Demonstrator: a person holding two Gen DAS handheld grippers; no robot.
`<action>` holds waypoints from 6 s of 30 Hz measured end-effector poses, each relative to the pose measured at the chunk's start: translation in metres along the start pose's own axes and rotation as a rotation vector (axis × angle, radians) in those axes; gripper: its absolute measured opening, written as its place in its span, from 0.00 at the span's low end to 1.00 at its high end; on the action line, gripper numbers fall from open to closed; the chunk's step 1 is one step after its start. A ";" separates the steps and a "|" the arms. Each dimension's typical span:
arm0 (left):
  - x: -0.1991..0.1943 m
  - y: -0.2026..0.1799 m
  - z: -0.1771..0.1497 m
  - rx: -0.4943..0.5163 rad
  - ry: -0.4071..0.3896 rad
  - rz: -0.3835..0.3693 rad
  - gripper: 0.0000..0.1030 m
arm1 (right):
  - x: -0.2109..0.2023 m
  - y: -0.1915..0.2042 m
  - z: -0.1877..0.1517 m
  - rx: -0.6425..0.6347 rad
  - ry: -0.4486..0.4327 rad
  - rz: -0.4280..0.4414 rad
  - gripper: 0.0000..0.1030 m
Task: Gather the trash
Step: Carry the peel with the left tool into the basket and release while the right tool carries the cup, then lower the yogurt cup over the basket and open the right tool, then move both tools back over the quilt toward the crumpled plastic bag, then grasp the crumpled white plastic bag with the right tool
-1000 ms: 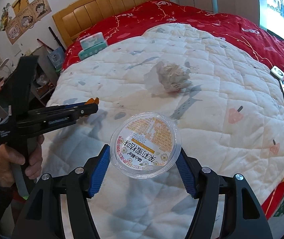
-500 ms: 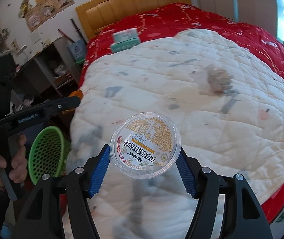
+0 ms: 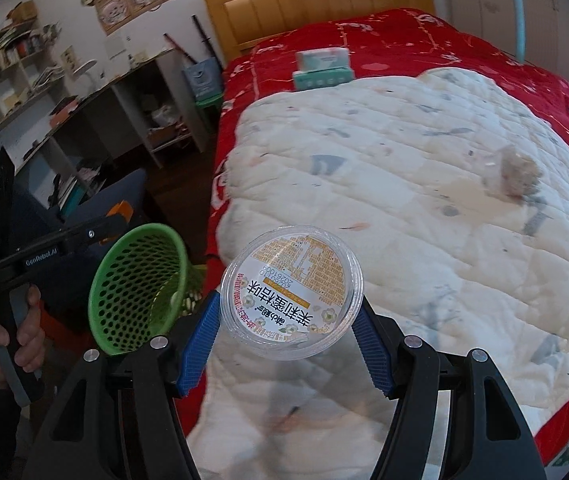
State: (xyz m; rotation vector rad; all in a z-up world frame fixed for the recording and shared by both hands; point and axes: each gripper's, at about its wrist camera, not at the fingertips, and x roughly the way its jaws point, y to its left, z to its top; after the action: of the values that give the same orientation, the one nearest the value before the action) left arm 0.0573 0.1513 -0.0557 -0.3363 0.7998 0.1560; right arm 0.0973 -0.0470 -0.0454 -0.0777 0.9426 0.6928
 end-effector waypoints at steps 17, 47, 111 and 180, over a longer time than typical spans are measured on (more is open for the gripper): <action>-0.012 0.116 -0.054 -0.212 0.086 0.153 0.28 | 0.030 0.068 0.006 -0.121 0.055 0.078 0.61; -0.026 0.173 -0.082 -0.342 0.096 0.203 0.47 | 0.068 0.138 0.011 -0.219 0.125 0.168 0.61; -0.008 0.030 -0.024 -0.097 0.086 0.070 0.58 | 0.024 -0.024 0.025 0.048 0.020 -0.062 0.76; 0.248 -0.352 0.082 0.716 0.195 -0.307 0.73 | -0.079 -0.313 0.049 0.554 -0.208 -0.056 0.24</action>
State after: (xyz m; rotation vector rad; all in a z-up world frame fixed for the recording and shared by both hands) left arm 0.3756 -0.1465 -0.0991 0.2098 0.9307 -0.4528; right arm 0.2826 -0.3155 -0.0273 0.4486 0.8982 0.3610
